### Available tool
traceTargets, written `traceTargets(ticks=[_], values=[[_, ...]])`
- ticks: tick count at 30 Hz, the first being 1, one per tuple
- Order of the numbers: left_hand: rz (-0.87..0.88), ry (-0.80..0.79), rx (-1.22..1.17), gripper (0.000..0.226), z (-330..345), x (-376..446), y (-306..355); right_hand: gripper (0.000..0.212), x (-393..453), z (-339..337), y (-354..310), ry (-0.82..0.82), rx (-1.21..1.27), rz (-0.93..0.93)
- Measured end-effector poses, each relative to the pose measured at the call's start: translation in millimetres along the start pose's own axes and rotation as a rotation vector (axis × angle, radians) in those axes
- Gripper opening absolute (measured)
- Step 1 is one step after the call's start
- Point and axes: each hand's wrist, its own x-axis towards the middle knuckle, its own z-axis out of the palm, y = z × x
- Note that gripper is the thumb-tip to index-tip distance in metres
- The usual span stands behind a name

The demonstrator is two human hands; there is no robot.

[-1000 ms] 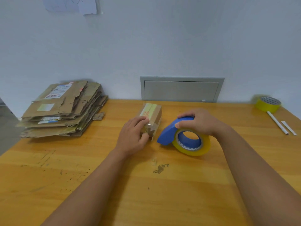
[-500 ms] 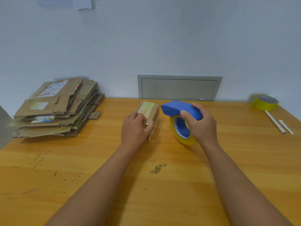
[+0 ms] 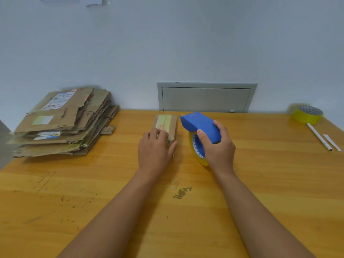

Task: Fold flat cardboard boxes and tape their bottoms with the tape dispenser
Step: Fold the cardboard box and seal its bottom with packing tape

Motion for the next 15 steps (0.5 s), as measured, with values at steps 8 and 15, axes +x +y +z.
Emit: traceTargets(ticks=[8,15], values=[[-0.006,0.01,-0.006,0.046,1,-5,4,0.064,-6,-1,4,0.019,-0.003,-0.025],[-0.07,-0.065,-0.223,0.027,-3,9,-13,0.066,-9,-2,6,0.029,0.003,-0.034]])
